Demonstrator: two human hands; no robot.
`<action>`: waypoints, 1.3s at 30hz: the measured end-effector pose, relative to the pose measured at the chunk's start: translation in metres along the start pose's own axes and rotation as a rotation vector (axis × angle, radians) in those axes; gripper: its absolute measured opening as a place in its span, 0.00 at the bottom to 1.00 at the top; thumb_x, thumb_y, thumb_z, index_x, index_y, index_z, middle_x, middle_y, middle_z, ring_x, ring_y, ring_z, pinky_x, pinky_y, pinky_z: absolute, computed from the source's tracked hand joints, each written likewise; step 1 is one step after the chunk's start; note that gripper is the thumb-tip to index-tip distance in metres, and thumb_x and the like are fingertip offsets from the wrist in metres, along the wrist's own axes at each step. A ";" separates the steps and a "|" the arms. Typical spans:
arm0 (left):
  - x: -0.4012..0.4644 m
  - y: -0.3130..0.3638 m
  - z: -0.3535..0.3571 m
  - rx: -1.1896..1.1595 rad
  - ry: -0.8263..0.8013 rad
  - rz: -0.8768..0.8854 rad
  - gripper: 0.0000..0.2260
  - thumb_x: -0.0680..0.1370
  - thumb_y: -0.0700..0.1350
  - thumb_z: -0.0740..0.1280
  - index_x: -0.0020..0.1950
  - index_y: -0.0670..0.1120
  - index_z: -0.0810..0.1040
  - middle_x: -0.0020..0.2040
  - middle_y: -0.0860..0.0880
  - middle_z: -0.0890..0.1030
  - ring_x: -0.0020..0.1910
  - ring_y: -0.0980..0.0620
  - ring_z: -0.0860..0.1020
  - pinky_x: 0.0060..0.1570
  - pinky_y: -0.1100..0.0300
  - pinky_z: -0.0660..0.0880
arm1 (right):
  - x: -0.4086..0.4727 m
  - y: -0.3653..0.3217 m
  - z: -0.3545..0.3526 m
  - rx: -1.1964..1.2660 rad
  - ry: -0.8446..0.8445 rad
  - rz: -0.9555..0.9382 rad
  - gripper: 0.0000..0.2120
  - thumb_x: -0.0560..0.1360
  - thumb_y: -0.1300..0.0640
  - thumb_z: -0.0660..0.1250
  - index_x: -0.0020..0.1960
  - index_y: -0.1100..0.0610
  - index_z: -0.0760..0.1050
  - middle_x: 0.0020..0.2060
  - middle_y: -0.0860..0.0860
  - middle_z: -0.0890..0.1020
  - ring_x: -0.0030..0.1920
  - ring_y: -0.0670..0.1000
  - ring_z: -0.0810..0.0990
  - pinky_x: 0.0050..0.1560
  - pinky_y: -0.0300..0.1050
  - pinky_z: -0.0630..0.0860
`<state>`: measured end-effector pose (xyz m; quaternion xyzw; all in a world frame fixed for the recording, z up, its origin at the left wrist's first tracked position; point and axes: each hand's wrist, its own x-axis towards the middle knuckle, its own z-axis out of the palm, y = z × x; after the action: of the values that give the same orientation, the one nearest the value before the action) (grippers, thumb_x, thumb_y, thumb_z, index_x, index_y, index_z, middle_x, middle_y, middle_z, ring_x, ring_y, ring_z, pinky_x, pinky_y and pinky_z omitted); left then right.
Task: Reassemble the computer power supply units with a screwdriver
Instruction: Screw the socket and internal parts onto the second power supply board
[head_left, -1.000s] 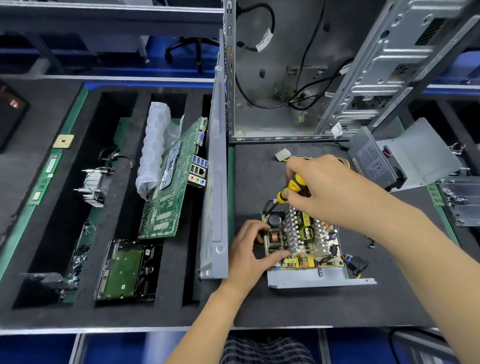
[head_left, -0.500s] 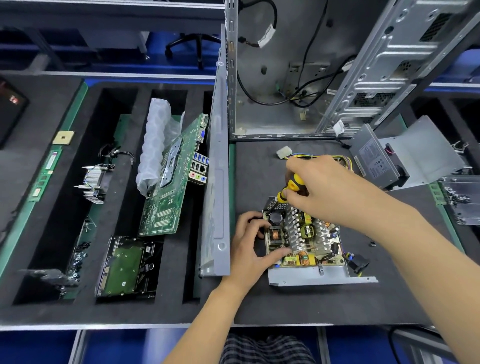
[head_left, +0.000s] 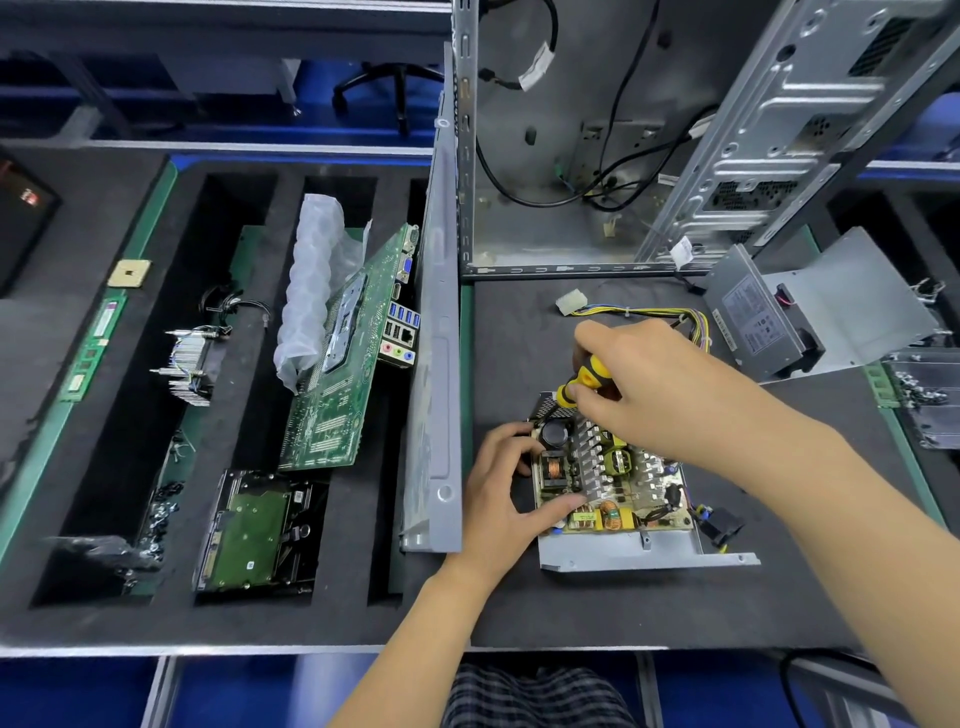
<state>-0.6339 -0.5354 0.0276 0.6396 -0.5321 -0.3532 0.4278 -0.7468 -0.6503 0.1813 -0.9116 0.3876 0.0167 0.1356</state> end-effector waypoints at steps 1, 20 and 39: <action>0.000 0.000 0.000 0.002 0.001 -0.001 0.21 0.68 0.48 0.79 0.55 0.44 0.77 0.64 0.54 0.71 0.48 0.60 0.73 0.48 0.76 0.65 | 0.000 0.000 0.000 0.002 -0.002 0.001 0.10 0.77 0.51 0.63 0.46 0.57 0.66 0.31 0.49 0.70 0.38 0.55 0.71 0.33 0.47 0.62; 0.000 -0.001 0.000 0.002 -0.009 0.007 0.20 0.69 0.48 0.79 0.55 0.44 0.76 0.64 0.57 0.72 0.48 0.62 0.73 0.48 0.75 0.65 | 0.002 0.002 0.001 0.040 -0.010 0.006 0.10 0.76 0.52 0.64 0.43 0.56 0.66 0.30 0.47 0.69 0.34 0.52 0.71 0.30 0.47 0.62; 0.000 -0.005 0.002 0.011 0.006 0.041 0.20 0.69 0.49 0.78 0.55 0.45 0.76 0.64 0.64 0.69 0.51 0.69 0.71 0.49 0.77 0.65 | 0.003 0.003 0.004 0.038 -0.021 0.020 0.11 0.77 0.50 0.63 0.43 0.56 0.64 0.30 0.48 0.68 0.37 0.57 0.74 0.32 0.48 0.65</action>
<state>-0.6339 -0.5356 0.0219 0.6320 -0.5457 -0.3396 0.4330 -0.7462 -0.6531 0.1761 -0.9047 0.3957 0.0202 0.1566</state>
